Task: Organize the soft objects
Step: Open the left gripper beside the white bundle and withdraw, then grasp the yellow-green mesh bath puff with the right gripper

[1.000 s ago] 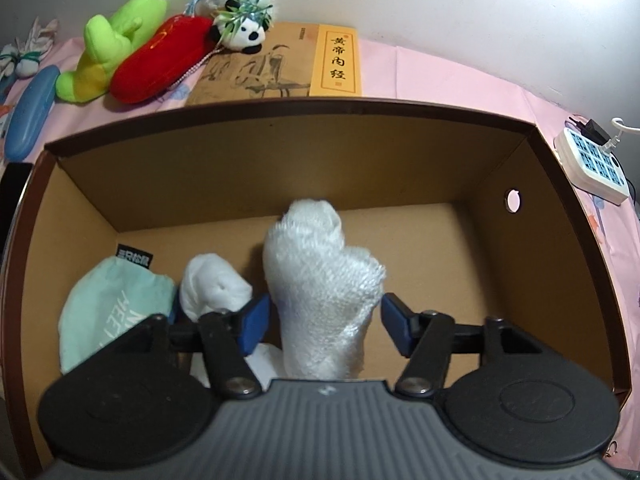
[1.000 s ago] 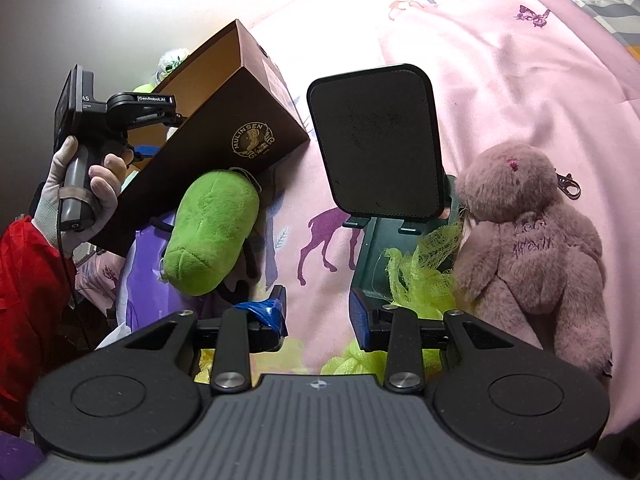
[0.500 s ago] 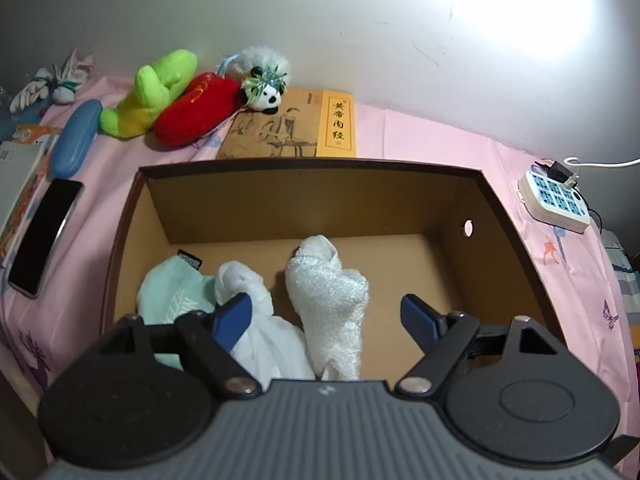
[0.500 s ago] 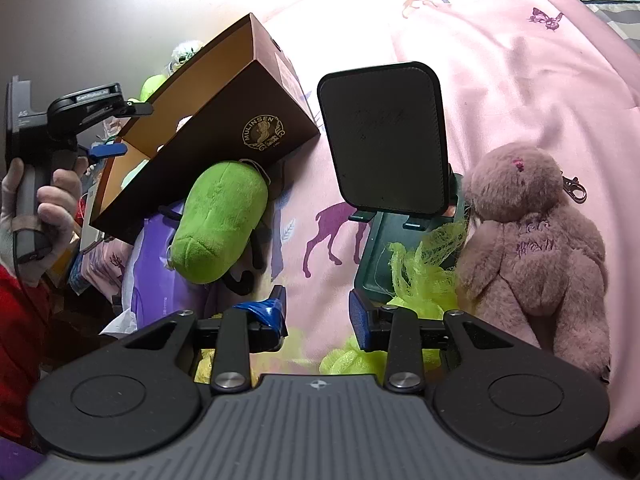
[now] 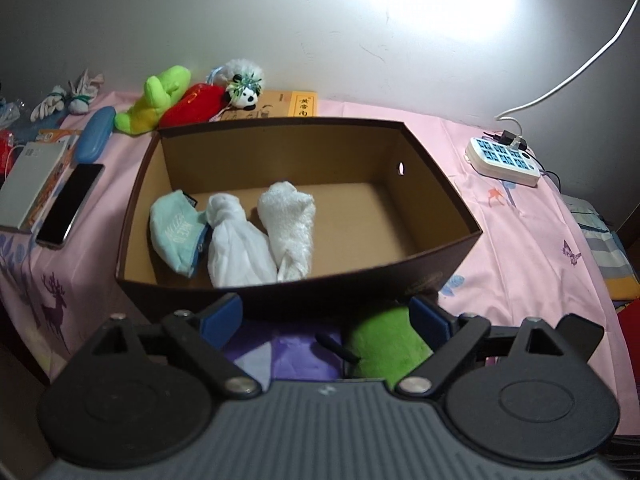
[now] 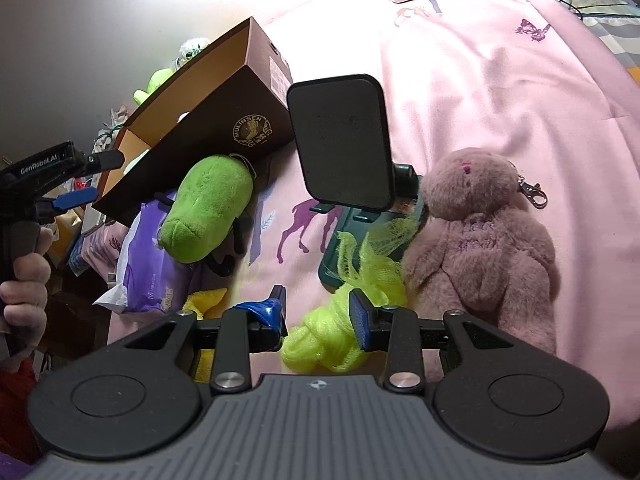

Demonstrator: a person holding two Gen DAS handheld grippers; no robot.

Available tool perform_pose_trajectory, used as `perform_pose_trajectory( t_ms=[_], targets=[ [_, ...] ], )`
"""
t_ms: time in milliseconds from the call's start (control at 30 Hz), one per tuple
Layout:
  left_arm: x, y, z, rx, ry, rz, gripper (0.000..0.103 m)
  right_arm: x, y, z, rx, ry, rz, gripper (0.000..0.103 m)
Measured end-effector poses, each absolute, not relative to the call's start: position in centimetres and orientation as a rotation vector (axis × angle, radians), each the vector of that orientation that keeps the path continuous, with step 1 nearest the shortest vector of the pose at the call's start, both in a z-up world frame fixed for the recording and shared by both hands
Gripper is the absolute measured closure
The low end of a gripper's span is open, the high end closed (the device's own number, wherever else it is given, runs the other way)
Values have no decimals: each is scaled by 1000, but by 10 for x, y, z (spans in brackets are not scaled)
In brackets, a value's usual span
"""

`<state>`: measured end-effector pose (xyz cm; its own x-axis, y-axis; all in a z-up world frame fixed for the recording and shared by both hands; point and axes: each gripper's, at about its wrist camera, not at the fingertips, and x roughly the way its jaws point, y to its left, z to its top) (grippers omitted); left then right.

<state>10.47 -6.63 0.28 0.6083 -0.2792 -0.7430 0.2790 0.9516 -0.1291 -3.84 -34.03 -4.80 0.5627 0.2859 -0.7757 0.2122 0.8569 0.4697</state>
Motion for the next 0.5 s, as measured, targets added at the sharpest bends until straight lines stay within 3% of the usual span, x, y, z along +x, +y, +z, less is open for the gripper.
perform_pose_trajectory(
  t_ms=[500],
  targets=[
    [22, -87, -16, 4, 889, -243, 12, -52, -365, -58, 571, 1028, 101, 86]
  ],
)
